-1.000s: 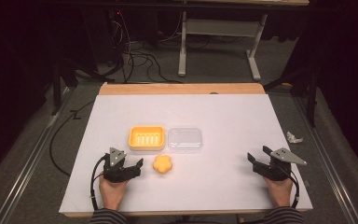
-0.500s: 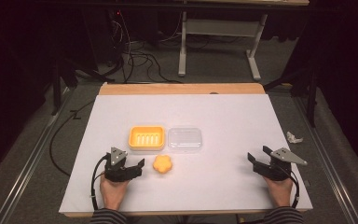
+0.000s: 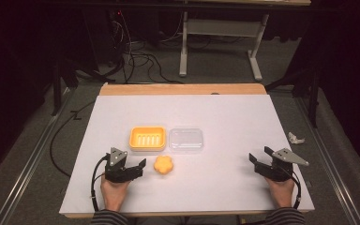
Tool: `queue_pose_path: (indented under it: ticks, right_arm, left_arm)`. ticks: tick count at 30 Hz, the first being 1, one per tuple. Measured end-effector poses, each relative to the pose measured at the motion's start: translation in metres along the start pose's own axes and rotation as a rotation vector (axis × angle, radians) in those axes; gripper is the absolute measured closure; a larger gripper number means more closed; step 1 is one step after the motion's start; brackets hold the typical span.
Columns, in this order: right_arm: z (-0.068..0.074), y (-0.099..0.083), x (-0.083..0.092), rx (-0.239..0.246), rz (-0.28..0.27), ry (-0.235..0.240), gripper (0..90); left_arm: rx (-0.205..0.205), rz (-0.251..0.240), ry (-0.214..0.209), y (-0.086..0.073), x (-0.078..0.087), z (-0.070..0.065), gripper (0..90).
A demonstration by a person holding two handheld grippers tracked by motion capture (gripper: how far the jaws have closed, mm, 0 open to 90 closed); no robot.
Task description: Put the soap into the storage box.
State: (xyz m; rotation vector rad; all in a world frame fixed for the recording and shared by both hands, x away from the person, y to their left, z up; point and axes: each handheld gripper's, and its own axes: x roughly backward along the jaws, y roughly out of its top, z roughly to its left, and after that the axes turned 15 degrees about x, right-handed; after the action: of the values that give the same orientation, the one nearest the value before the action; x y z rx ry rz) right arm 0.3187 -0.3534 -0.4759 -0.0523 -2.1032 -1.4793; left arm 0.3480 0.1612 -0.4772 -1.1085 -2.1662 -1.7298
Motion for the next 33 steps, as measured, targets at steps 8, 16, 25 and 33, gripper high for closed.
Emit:
queue_pose_path:
  ticks: [8, 16, 25, 33]
  right_arm:
    - [0.000, 0.000, 0.000, 0.004, -0.002, 0.000, 28.1]
    - [-0.001, 0.000, 0.000, -0.001, 0.000, 0.003, 28.1]
    - [0.000, 0.000, 0.000, -0.002, -0.002, 0.004, 28.1]
    - [0.000, 0.000, 0.000, -0.002, 0.000, 0.005, 28.1]
  left_arm:
    - [-0.002, 0.005, -0.019, 0.000, 0.002, -0.003, 16.6]
    - [-0.018, 0.009, -0.031, 0.003, 0.005, -0.010, 14.8]
    - [-0.035, 0.026, -0.064, 0.007, 0.004, -0.023, 14.7]
    - [-0.050, 0.030, -0.107, 0.017, 0.007, -0.036, 14.7]
